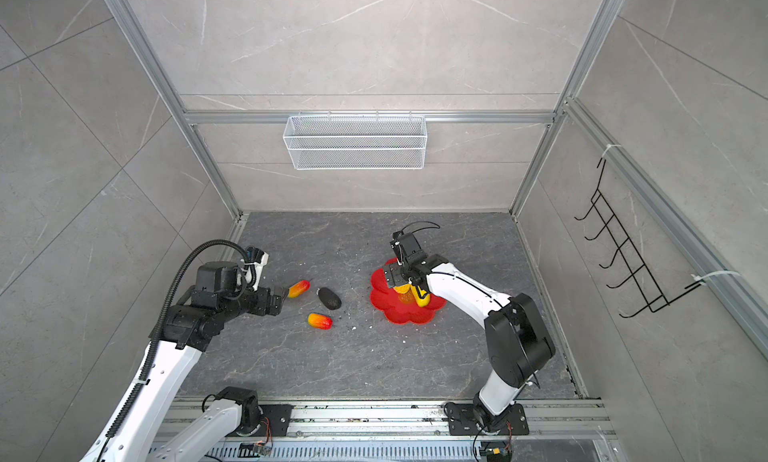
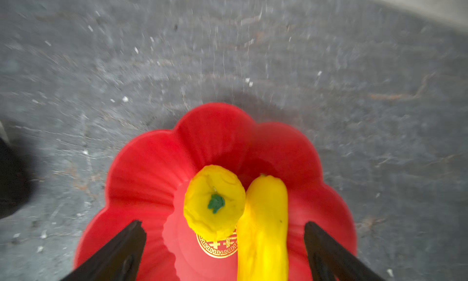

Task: Place and organize the fake fruits in the fruit bowl
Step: 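Place the round yellow fruit in the red bowl beside the long one, then grasp the dark green avocado with the right gripper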

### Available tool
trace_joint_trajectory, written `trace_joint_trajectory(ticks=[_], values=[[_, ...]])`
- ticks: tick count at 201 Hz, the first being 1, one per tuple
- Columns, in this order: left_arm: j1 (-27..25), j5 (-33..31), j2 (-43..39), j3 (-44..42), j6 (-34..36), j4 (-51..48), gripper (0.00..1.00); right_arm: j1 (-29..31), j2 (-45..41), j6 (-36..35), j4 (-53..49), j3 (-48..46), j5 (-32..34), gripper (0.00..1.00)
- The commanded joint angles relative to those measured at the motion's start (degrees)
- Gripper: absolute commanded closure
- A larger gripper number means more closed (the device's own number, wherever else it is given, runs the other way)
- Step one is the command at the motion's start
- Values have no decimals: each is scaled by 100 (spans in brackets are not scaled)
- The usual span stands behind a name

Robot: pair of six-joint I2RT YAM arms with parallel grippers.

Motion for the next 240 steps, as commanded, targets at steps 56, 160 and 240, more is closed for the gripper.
trace_joint_trajectory(ticks=[56, 160, 240], values=[[33, 11, 12, 165, -47, -38, 0, 1236, 566, -365, -500, 1467, -919, 0], [32, 343, -109, -83, -40, 137, 0, 1904, 3208, -22, -528, 3324, -1638, 0], [32, 272, -259, -126, -39, 127, 0, 1902, 3939, 66, -927, 3796, -1437, 7]])
